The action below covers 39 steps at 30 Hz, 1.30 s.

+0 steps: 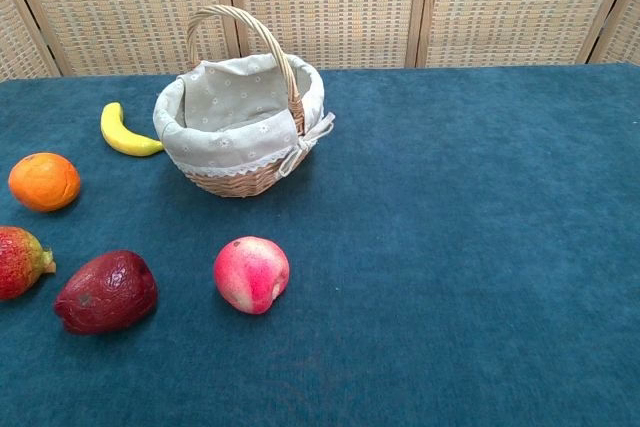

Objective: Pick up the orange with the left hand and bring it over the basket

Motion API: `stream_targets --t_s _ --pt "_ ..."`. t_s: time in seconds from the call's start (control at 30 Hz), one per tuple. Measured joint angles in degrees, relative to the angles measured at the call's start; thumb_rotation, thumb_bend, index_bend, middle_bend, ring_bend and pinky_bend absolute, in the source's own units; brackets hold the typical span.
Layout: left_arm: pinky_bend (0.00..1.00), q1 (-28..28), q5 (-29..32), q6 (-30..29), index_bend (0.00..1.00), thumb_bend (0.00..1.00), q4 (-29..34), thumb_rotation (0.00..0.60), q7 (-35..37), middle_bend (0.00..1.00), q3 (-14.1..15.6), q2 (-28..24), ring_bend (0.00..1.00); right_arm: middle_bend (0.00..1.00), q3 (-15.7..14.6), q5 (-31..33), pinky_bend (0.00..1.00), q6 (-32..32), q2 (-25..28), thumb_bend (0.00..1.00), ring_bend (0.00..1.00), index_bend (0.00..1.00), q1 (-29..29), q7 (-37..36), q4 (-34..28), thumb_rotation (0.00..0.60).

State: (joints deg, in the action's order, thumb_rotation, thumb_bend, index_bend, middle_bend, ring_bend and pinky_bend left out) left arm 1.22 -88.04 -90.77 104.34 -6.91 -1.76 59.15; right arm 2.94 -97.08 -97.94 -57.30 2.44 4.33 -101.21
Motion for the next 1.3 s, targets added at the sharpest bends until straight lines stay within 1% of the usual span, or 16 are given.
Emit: stream_targets --t_s 0.27,0.37,0.47,0.57,0.67,0.8,0.9,1.0,1.1,1.17,1.2,1.27,1.3 --pt "0.00 0.13 0.70 0.43 0.00 0.01 -0.10 0.600 -0.32 0.00 -0.28 0.22 0.00 0.00 0.01 0.09 0.00 0.10 0.03 0.00 0.00 0.00 0.00 -0.11 0.10 0.600" --pt "0.00 0.86 1.82 1.74 0.00 0.01 -0.77 0.600 -0.30 0.00 -0.84 0.48 0.00 0.00 0.10 0.34 0.00 0.16 0.09 0.00 0.00 0.00 -0.02 -0.40 0.04 0.600" --pt "0.00 2.57 3.93 4.72 0.00 0.01 -2.47 0.600 -0.02 0.00 -1.88 1.09 0.00 0.00 0.10 0.28 0.00 0.37 0.09 0.00 0.00 0.00 -0.13 -0.27 -0.07 0.600" --pt "0.00 5.29 6.56 9.88 0.00 0.01 -5.27 0.600 1.06 0.00 -3.15 2.02 0.00 0.00 0.16 0.45 0.00 0.75 0.02 0.00 0.00 0.00 -0.31 0.02 -0.12 0.600" --pt "0.00 9.35 8.64 16.93 0.00 0.01 -11.24 0.600 3.76 0.00 -4.55 4.12 0.00 0.00 0.41 1.30 0.00 1.41 -0.05 0.00 0.00 0.00 -0.58 0.29 -0.24 0.600" --pt "0.00 15.29 10.34 26.32 0.00 0.02 -23.05 0.600 9.52 0.00 -5.96 8.44 0.00 0.00 0.71 2.14 0.00 1.88 -0.15 0.00 0.00 0.00 -0.80 0.59 -0.30 0.600" --pt "0.00 19.32 10.44 31.66 0.00 0.02 -31.19 0.600 15.13 0.00 -6.48 12.26 0.00 0.00 0.95 3.01 0.00 2.46 -0.26 0.00 0.00 0.00 -1.01 0.84 -0.27 0.600" --pt "0.00 22.72 10.01 35.35 0.00 0.02 -37.32 0.600 20.92 0.00 -6.79 15.84 0.00 0.00 1.15 3.81 0.00 3.19 -0.40 0.00 0.00 0.00 -1.30 1.25 -0.27 0.600" --pt "0.04 25.42 9.55 38.11 0.01 0.02 -41.35 0.600 24.64 0.00 -6.96 18.58 0.00 0.00 1.30 4.30 0.00 3.62 -0.57 0.00 0.00 0.00 -1.51 1.70 -0.27 0.600" --pt "0.06 26.52 9.53 39.73 0.04 0.02 -42.86 0.600 25.07 0.00 -6.97 19.44 0.00 0.00 1.33 4.45 0.00 3.86 -0.69 0.00 0.00 0.00 -1.61 2.02 -0.27 0.600" --pt "0.08 27.25 9.66 40.97 0.08 0.02 -43.47 0.600 25.09 0.00 -6.98 19.93 0.00 0.00 1.34 4.56 0.00 4.05 -0.77 0.00 0.00 0.00 -1.68 2.21 -0.27 0.600" --pt "0.14 28.46 9.83 43.04 0.15 0.02 -44.41 0.600 24.99 0.04 -6.88 20.78 0.02 0.00 1.34 4.74 0.00 4.41 -0.96 0.00 0.00 0.00 -1.84 2.70 -0.29 0.600" --pt "0.19 29.34 9.90 44.44 0.21 0.03 -45.11 0.600 24.81 0.09 -6.73 21.44 0.05 0.00 1.33 4.78 0.00 4.50 -1.04 0.00 0.00 0.00 -1.89 2.93 -0.34 0.600"
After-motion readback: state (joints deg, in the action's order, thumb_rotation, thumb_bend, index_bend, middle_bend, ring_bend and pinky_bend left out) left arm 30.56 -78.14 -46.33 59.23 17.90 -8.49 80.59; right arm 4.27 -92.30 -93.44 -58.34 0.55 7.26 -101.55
